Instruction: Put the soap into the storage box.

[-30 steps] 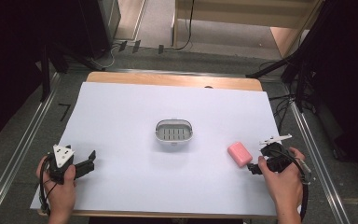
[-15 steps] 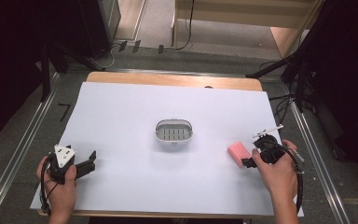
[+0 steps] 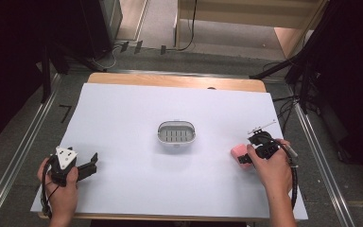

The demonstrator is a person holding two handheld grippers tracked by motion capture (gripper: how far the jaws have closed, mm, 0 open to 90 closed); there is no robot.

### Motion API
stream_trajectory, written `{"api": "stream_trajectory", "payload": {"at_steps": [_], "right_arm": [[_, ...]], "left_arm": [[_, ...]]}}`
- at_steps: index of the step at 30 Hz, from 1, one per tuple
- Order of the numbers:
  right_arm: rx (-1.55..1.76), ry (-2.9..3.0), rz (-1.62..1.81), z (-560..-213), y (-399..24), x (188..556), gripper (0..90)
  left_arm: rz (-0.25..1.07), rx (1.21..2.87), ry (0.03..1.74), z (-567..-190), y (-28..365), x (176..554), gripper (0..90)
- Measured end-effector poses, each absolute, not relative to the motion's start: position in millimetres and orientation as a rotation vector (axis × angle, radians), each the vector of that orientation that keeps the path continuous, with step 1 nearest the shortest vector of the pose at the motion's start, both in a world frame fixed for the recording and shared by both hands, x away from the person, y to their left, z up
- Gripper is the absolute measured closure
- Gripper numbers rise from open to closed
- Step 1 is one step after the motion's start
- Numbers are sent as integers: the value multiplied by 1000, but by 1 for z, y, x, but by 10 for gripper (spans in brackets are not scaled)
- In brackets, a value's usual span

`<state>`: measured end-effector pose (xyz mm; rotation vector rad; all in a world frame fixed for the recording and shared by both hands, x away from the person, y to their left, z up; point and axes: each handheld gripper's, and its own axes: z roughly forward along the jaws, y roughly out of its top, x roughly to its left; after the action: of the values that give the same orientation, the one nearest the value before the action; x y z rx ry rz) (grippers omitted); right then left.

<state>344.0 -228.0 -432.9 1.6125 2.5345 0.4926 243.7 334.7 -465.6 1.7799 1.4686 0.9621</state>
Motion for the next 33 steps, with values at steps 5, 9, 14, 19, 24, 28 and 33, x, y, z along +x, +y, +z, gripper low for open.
{"api": "stream_trajectory", "payload": {"at_steps": [5,9,14,19,24,28,33], "right_arm": [[1630,2540,477,-435,-222,350,260],[1647,2538,462,-439,-218,354,269],[1656,2536,428,-443,-213,357,275],[1665,2538,419,-446,-211,360,333],[1697,2539,371,-447,-209,362,330],[1699,2555,343,-449,-208,361,355],[1705,2573,361,-448,-211,362,373]], "left_arm": [[963,1779,1470,-466,334,244,143],[964,1780,1470,-466,334,244,143],[963,1783,1469,-466,334,244,143],[962,1784,1468,-466,334,244,143],[963,1785,1467,-466,334,244,143],[962,1785,1465,-466,334,244,143],[963,1787,1465,-466,334,244,143]]}}
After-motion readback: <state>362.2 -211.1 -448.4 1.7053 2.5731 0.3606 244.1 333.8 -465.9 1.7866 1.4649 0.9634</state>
